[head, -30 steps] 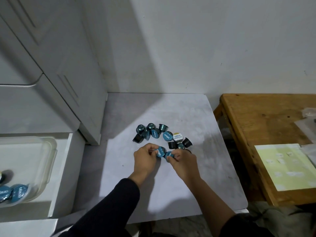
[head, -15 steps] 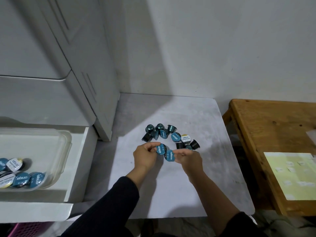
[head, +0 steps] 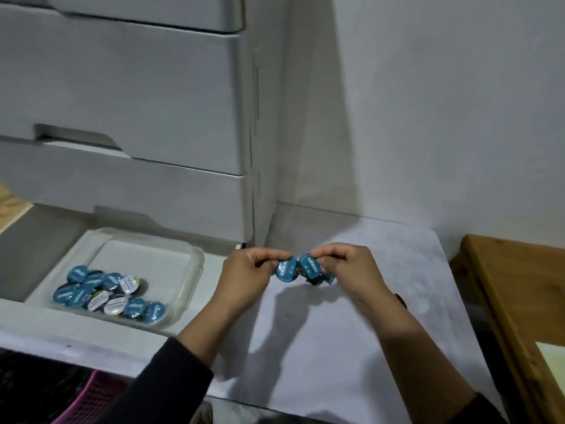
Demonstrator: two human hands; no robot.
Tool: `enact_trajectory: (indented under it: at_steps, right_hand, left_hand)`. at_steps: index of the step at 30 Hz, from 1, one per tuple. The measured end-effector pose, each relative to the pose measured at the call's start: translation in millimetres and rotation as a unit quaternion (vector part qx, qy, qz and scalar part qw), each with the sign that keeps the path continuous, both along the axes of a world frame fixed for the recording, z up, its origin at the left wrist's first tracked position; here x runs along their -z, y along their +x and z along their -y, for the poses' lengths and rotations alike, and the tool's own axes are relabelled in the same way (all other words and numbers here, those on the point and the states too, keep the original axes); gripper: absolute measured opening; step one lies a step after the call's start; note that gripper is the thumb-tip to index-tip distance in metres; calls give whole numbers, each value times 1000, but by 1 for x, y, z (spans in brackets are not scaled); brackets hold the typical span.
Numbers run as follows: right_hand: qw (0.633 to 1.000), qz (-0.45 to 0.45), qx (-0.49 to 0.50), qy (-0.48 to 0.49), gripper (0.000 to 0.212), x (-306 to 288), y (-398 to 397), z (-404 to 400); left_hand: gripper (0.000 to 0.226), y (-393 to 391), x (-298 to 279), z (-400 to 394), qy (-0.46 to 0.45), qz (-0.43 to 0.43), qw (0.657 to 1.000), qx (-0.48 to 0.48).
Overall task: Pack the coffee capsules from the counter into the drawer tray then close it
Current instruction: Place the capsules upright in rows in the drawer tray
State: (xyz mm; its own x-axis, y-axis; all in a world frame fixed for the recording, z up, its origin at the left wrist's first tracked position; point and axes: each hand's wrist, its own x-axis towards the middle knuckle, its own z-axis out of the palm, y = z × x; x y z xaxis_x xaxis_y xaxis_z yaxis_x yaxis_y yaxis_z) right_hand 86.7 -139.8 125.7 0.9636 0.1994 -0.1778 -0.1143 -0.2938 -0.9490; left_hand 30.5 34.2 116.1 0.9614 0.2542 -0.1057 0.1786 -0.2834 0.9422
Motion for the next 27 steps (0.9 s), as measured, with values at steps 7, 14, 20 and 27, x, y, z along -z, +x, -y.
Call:
enact_trajectory:
  at_steps: [7, 14, 20, 27]
  right_hand:
    - [994, 23, -109, -17, 26, -13, -19, -92]
    - [983, 23, -160, -89, 21, 11, -33, -199]
    - [970, -13, -148, -194, 21, 38, -27, -266]
    - [952, 14, -129, -276, 24, 54, -24, -289]
  left_hand:
    - [29, -28, -22, -103, 60, -20, 998, -1]
    - [31, -28, -4, -224, 142, -75, 986, 51]
    - [25, 4, 22, -283, 177, -134, 961, 166]
    - [28, 30, 56, -296, 161, -171, 937, 260]
